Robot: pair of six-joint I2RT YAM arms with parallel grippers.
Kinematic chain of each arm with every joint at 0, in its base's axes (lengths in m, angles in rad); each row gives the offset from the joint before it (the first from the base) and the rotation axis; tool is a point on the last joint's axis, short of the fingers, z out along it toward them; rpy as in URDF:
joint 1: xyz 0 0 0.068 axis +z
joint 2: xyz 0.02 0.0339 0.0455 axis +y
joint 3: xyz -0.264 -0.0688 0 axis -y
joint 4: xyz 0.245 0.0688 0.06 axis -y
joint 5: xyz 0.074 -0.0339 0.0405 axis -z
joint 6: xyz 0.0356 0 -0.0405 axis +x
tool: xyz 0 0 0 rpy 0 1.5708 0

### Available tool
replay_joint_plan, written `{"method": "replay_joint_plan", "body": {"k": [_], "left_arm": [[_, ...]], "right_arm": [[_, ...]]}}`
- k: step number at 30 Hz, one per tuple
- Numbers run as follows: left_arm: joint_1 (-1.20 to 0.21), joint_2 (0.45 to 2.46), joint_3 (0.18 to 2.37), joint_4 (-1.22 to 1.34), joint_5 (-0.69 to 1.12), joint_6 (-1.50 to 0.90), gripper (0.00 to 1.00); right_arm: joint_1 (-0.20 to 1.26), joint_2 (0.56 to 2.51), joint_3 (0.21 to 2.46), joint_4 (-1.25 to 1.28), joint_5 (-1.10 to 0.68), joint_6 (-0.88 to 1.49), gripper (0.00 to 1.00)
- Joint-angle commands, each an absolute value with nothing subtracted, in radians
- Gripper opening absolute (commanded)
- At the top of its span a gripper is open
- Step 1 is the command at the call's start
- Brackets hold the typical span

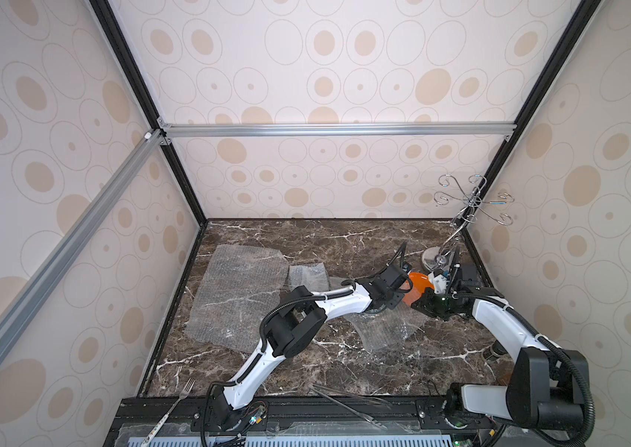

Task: Unpack dinner plates from bubble wrap
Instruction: Unwrap the bubble wrap at the center of the board.

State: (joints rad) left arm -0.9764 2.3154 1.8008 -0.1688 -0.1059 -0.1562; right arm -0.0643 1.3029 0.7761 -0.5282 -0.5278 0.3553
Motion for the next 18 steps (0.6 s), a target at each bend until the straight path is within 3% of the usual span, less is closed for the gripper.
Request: {"method": "replay_joint_plan", "body": {"k": [1, 6, 18], "left_arm": [[-0.956, 2.316, 1.853, -0.186, -0.096, -0.144, 0.14], [-0.931, 2.324, 1.908, -0.229, -0.083, -0.115, 0.03], [-0.878, 2.377, 2.050, -0.348, -0.023, -0.045, 0.02]], "right_arm": [[-0.059, 1.282, 0.775, -0.547, -0.540, 0.358, 0.00], [-0.060, 1.279, 0.767, -0.547, -0.535, 0.356, 0.00], [-0.061, 1.279, 0.762, -0.554, -0.531, 0.345, 0.00]]}}
